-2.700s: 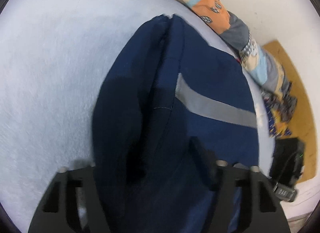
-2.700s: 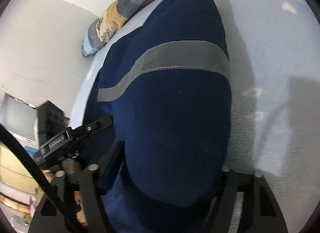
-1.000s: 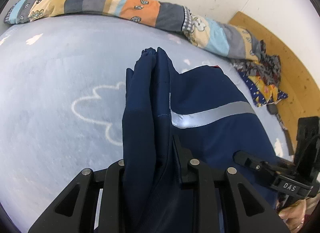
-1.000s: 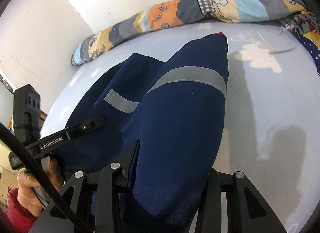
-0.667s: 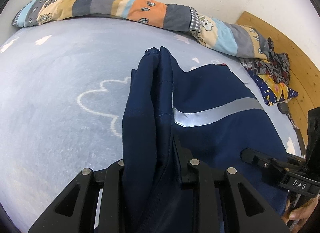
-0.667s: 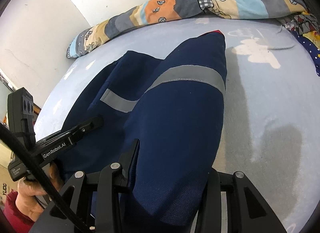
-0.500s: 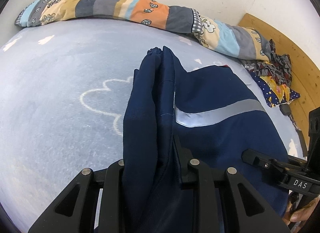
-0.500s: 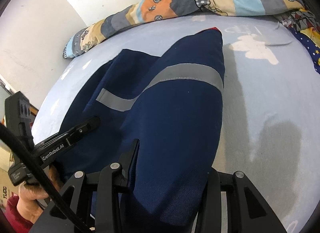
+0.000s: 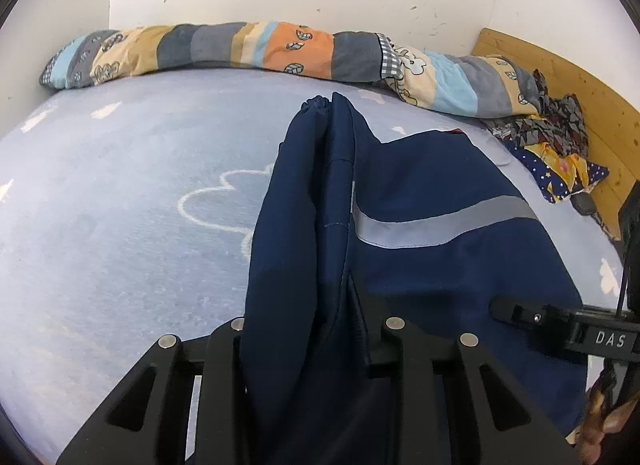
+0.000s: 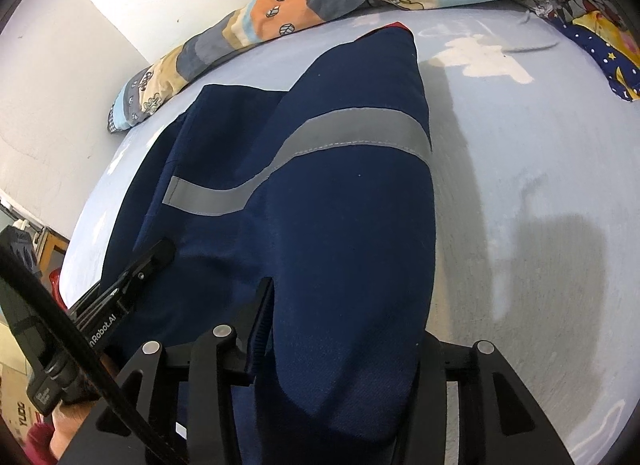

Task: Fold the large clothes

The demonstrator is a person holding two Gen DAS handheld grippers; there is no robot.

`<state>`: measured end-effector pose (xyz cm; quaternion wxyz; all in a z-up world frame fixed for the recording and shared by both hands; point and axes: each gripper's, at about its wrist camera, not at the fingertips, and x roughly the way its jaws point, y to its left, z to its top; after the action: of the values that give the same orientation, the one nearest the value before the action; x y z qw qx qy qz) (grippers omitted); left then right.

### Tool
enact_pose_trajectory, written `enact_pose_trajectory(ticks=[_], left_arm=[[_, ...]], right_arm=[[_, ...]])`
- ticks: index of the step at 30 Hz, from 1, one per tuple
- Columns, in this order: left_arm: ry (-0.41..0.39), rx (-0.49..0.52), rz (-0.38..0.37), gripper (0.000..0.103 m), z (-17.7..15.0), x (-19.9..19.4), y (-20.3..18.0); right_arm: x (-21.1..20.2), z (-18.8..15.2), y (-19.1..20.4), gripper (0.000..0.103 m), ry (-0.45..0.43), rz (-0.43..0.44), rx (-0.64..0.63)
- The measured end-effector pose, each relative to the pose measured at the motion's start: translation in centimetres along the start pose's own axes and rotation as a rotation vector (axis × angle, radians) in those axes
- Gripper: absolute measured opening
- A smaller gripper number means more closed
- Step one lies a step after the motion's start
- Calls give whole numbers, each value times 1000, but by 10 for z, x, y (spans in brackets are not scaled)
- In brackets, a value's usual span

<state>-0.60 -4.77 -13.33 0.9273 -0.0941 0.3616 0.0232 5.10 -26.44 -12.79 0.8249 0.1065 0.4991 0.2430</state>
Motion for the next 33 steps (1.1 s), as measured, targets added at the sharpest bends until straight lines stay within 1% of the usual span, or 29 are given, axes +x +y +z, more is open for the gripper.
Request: enact_pose_trajectory(ticks=[3, 16, 20, 24, 29, 31, 32, 33], left_arm=[[-13, 25, 17, 29, -2, -1, -3], [-21, 41, 30, 30, -4, -1, -3], [-23, 52, 42, 33, -5, 0, -5], [-22, 55, 53, 37, -7, 1, -6], [-23, 73, 70, 41, -11, 2, -7], [-21, 74, 76, 44, -13, 2, -6], [-18, 72, 77, 46, -13, 2, -5], [-15, 68, 79, 50, -14, 3, -3]], right_arm=[[0, -1, 0, 48, 0, -1, 1], [3, -1, 0, 51, 9, -21, -9], [5, -2, -2, 53, 13, -28, -5], [8, -3, -4, 59, 21, -36, 7], [9, -6, -4, 63, 19, -57, 9], [10, -7, -3, 68, 20, -73, 7], [10, -7, -4, 69, 21, -78, 8], [9, -9, -4, 74, 23, -87, 10]])
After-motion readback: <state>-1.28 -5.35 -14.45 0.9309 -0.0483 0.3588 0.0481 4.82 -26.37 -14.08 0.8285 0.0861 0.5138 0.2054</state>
